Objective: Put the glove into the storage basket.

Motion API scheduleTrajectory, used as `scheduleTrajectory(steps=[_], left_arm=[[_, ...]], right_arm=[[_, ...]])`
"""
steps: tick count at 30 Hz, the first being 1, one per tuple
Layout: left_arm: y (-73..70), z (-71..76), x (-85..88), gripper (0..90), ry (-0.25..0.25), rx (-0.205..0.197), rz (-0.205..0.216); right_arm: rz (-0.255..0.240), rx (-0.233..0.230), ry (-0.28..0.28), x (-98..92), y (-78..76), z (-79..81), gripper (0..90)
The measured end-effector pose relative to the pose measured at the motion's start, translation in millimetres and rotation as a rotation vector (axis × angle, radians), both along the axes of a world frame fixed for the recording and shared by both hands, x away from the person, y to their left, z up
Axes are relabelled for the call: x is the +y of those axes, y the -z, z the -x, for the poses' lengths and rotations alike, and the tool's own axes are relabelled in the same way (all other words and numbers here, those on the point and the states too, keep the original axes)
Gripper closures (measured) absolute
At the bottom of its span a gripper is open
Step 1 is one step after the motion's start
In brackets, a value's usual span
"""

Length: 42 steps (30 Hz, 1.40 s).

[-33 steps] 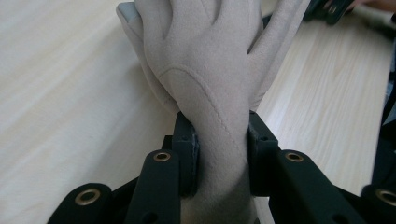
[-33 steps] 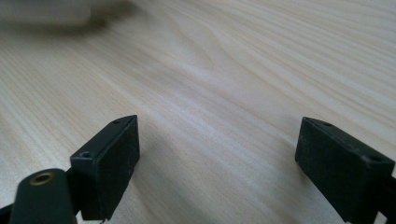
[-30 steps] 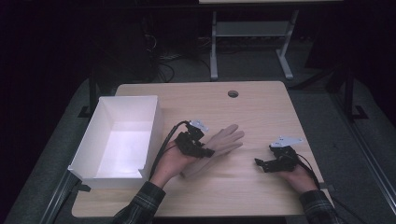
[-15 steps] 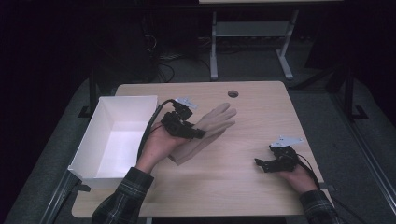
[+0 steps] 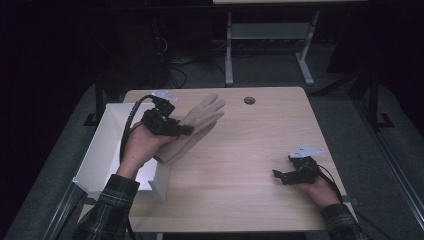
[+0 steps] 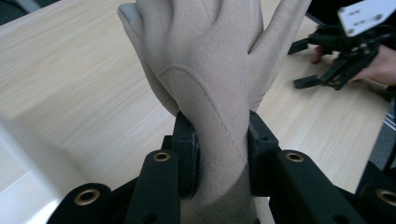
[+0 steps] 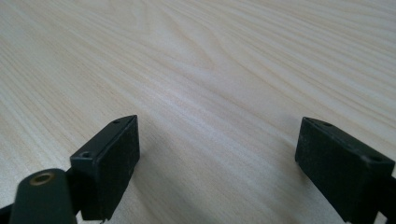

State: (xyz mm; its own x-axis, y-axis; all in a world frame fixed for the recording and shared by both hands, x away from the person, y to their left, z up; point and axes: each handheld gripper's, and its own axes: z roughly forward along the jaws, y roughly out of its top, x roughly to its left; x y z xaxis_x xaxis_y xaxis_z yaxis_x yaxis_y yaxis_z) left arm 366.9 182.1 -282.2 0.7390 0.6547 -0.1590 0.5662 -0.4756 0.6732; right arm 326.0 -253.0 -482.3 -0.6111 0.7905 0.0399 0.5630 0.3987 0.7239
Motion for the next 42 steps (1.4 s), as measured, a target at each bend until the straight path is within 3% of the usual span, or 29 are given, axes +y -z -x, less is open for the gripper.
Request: scheduleTrajectory(steps=[13,15,19,22,26,31,42], left_arm=[[2.1,6.3,62.4,70.1,-0.151,-0.014,0.0],[2.3,6.6,65.0,70.1,-0.156,-0.014,-0.001],[6.8,10.2,92.1,70.1,-0.227,-0.017,0.015],[11.8,11.8,105.2,70.1,-0.266,-0.013,0.002],[25.0,14.0,122.9,70.1,-0.322,0.003,0.009],[47.5,12.9,134.2,70.1,-0.355,0.029,0.008],[93.8,2.8,131.8,69.7,-0.375,0.07,-0.023]], right_arm=[[-0.001,0.001,0.001,0.1,0.0,0.1,13.2],[0.0,0.0,0.0,0.0,0.0,0.1,13.3],[0.0,0.0,0.0,0.0,0.0,0.0,13.2],[0.0,0.0,0.0,0.0,0.0,0.0,13.2],[-0.004,0.003,0.003,0.4,0.0,0.2,13.2],[-0.004,0.002,0.003,0.3,0.0,0.2,13.2],[-0.004,0.002,0.003,0.3,0.0,0.2,13.2]])
